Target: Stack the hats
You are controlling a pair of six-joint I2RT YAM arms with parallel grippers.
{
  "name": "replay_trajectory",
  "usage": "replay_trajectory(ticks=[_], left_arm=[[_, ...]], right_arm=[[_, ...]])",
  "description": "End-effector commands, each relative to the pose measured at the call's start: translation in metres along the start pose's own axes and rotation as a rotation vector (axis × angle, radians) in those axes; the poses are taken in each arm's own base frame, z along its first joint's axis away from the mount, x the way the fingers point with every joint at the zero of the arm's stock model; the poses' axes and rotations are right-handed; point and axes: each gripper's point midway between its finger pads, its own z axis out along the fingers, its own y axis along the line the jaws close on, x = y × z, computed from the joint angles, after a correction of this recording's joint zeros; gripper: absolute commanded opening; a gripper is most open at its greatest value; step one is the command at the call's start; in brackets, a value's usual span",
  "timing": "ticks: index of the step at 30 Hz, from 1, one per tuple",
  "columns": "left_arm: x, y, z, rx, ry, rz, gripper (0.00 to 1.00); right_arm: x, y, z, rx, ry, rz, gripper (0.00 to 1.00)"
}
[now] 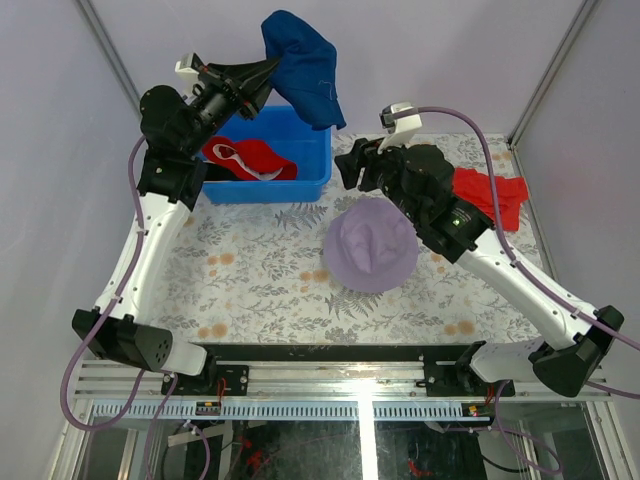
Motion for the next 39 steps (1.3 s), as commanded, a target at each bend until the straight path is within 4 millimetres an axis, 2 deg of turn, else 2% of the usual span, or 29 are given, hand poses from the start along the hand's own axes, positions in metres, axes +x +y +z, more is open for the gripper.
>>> replay_trajectory(ticks=[1,13,18,20,21,24,28,29,32,33,34,36,39], left_arm=[[0.013,-0.009,-0.008,0.027,0.039,-0.004,0.00],[0.011,0.001,-0.013,0.013,0.036,-0.031,0.00],[0.011,0.006,-0.013,0.004,0.039,-0.038,0.00],[0.011,0.009,-0.014,-0.002,0.040,-0.041,0.00],[0.010,0.012,-0.014,-0.007,0.041,-0.044,0.00],[0.011,0.018,-0.017,-0.022,0.046,-0.049,0.00],[0.001,0.032,-0.023,-0.049,0.031,-0.057,0.00],[-0.003,0.036,-0.025,-0.054,0.025,-0.058,0.00],[-0.021,0.046,-0.029,-0.079,0.004,-0.044,0.00],[-0.026,0.048,-0.029,-0.084,0.008,-0.037,0.04],[-0.032,0.051,-0.028,-0.086,0.019,-0.027,0.12],[-0.038,0.051,-0.024,-0.078,0.039,-0.008,0.36],[-0.044,0.044,-0.019,-0.057,0.051,0.020,0.53]], right_arm=[[-0.059,0.005,-0.004,0.003,-0.176,-0.023,0.61],[-0.083,0.012,0.009,-0.009,-0.256,-0.075,0.67],[-0.091,0.013,0.019,-0.002,-0.294,-0.085,0.64],[-0.097,0.012,0.022,0.011,-0.318,-0.086,0.56],[-0.100,0.012,0.024,0.017,-0.330,-0.091,0.55],[-0.108,0.011,0.026,0.027,-0.350,-0.111,0.27],[-0.119,0.012,0.015,0.026,-0.366,-0.135,0.03],[-0.122,0.011,0.011,0.026,-0.371,-0.141,0.00],[-0.133,0.010,-0.006,0.028,-0.366,-0.175,0.00],[-0.134,0.009,-0.010,0.032,-0.354,-0.190,0.00],[-0.139,0.008,-0.016,0.036,-0.353,-0.204,0.00],[-0.144,0.007,-0.021,0.042,-0.337,-0.231,0.00],[-0.144,0.005,-0.020,0.053,-0.299,-0.268,0.00]])
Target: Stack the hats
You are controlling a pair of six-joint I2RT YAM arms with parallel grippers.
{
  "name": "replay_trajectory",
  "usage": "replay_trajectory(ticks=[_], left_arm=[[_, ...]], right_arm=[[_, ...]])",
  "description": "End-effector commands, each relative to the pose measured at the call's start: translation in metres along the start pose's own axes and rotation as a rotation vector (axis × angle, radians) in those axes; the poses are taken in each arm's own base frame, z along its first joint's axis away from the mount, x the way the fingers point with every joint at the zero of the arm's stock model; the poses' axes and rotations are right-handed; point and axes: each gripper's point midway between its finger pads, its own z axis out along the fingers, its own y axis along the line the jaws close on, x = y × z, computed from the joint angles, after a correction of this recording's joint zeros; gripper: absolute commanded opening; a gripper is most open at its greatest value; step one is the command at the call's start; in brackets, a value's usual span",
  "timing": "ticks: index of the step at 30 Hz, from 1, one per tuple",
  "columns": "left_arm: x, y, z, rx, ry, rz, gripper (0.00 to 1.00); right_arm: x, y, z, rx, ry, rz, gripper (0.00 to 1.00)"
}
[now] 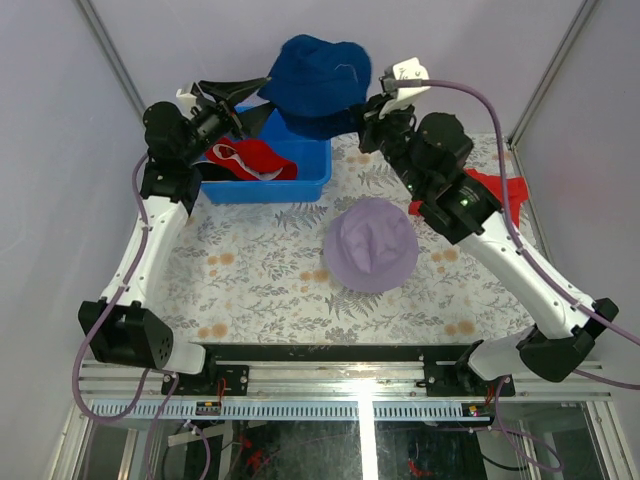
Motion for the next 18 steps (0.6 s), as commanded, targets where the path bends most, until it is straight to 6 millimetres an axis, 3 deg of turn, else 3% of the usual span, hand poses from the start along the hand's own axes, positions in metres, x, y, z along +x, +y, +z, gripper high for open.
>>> replay_trajectory(ticks=[1,2,3,13,18], left_arm=[[0.006,-0.028,-0.001,0.086,0.074,0.111,0.59],[0.005,-0.030,-0.001,0.082,0.074,0.123,0.86],[0.005,-0.033,-0.003,0.082,0.073,0.132,0.99],[0.029,-0.043,-0.020,0.092,0.129,0.167,1.00],[0.039,-0.027,-0.017,0.067,0.174,0.170,1.00]], right_arm=[[-0.060,-0.018,-0.020,0.048,-0.081,-0.051,0.00],[-0.060,-0.019,-0.018,0.055,-0.070,-0.061,0.00],[-0.060,-0.021,-0.016,0.065,-0.059,-0.074,0.00],[-0.049,-0.022,0.003,0.077,0.030,-0.170,0.00],[-0.034,-0.024,0.009,0.096,0.057,-0.190,0.00]])
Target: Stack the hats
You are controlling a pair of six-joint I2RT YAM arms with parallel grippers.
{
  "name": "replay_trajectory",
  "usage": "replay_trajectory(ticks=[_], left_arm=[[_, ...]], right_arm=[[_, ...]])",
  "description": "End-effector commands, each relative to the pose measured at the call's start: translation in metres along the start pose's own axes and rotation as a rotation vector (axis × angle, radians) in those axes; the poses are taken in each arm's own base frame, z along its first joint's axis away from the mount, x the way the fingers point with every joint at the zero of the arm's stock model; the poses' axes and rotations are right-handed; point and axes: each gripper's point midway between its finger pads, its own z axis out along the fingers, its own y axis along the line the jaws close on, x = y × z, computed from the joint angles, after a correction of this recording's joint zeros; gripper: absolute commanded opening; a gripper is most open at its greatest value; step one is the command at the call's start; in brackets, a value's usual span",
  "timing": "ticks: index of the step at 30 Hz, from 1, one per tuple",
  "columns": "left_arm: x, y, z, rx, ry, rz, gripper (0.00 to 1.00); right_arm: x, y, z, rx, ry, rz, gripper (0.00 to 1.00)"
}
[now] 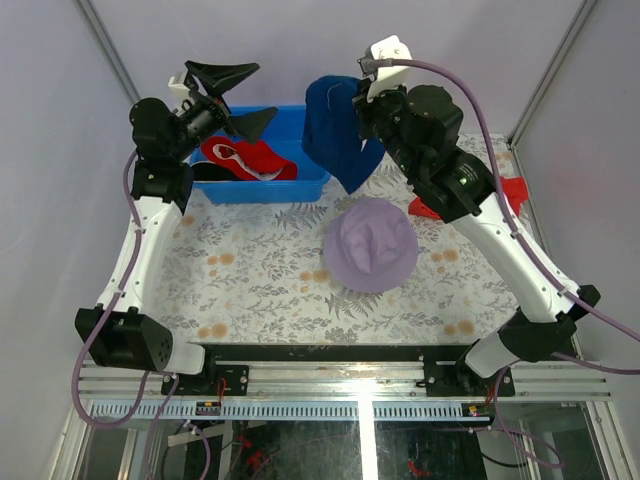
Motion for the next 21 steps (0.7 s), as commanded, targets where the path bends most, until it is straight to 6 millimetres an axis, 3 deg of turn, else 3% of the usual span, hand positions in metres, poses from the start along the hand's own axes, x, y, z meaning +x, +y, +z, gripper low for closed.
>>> replay_trajectory(ticks=[1,13,17,21], left_arm=[[0.032,-0.009,-0.005,0.045,0.115,0.076,1.00],[0.068,0.001,-0.045,-0.090,0.118,0.214,1.00],[0.086,0.009,-0.065,-0.092,0.075,0.131,1.00],[0.109,0.029,-0.067,-0.077,0.077,-0.016,1.00]], right_arm=[[-0.004,-0.012,0.001,0.059,-0.010,-0.037,0.00],[0.037,-0.007,0.032,0.120,0.083,-0.029,0.00],[0.040,-0.009,0.044,0.158,0.095,-0.023,0.00],[0.036,-0.018,0.045,0.222,0.086,-0.010,0.00]])
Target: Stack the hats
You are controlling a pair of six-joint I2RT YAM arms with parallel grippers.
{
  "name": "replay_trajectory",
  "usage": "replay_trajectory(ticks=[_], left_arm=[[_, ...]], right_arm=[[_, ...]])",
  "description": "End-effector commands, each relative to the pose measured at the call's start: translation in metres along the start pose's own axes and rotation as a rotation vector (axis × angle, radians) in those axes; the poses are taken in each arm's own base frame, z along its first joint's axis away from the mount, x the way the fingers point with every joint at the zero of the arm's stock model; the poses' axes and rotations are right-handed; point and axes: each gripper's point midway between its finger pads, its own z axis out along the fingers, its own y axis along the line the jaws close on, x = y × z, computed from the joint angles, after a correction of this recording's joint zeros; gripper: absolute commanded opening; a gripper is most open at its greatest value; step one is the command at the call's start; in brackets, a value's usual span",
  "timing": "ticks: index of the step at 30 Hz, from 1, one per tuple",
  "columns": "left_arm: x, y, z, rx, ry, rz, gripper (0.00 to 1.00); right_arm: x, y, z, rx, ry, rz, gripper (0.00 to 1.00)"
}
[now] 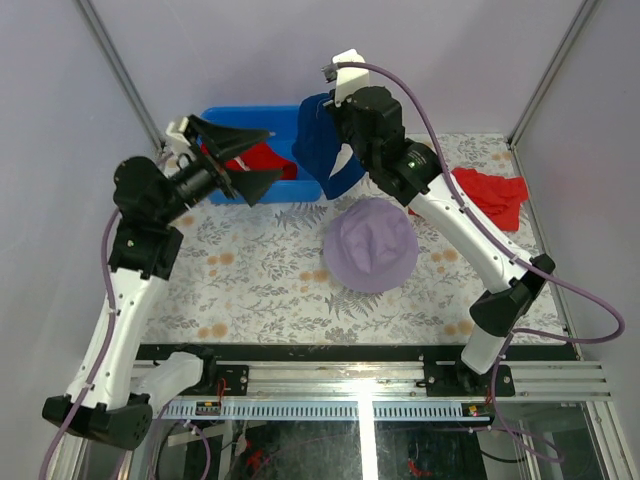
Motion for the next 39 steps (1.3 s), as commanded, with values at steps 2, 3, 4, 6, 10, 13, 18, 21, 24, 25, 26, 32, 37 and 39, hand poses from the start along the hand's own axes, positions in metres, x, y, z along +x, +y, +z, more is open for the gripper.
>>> replay_trajectory(ticks=[2,3,4,6,10,13,18,21,24,25,26,32,37,39], left_arm=[[0.030,0.029,0.015,-0.008,0.026,-0.195,1.00],[0.037,0.034,0.021,-0.015,0.040,-0.213,1.00],[0.044,0.040,0.027,-0.023,0.055,-0.224,1.00],[0.052,0.052,0.038,-0.041,0.063,-0.237,1.00],[0.047,0.077,0.049,-0.084,0.017,-0.224,1.00],[0.038,0.095,0.053,-0.127,-0.035,-0.210,1.00],[0.026,0.106,0.059,-0.151,-0.108,-0.190,1.00],[0.022,0.110,0.065,-0.156,-0.123,-0.190,1.00],[0.027,0.112,0.074,-0.155,-0.101,-0.187,1.00],[0.029,0.111,0.075,-0.153,-0.097,-0.183,1.00],[0.029,0.111,0.075,-0.154,-0.096,-0.178,1.00],[0.028,0.115,0.066,-0.173,-0.117,-0.158,1.00],[0.030,0.118,0.066,-0.171,-0.109,-0.163,0.99],[0.029,0.118,0.065,-0.172,-0.113,-0.160,1.00]], right_arm=[[-0.043,-0.029,-0.011,0.117,-0.108,0.086,0.00],[-0.042,-0.028,-0.010,0.118,-0.109,0.089,0.00],[-0.043,-0.028,-0.010,0.120,-0.110,0.093,0.00],[-0.040,-0.026,-0.008,0.119,-0.108,0.109,0.00],[-0.032,-0.024,-0.010,0.120,-0.098,0.131,0.00],[-0.026,-0.023,-0.013,0.119,-0.088,0.141,0.00],[-0.023,-0.025,-0.023,0.118,-0.085,0.161,0.00],[-0.020,-0.026,-0.029,0.119,-0.085,0.176,0.00],[-0.014,-0.026,-0.032,0.116,-0.076,0.175,0.00],[-0.011,-0.027,-0.035,0.117,-0.073,0.173,0.00],[-0.008,-0.028,-0.037,0.120,-0.067,0.171,0.00],[0.024,-0.027,-0.051,0.110,-0.027,0.173,0.00],[0.048,-0.026,-0.067,0.098,0.015,0.193,0.00],[0.055,-0.026,-0.075,0.095,0.028,0.202,0.00]])
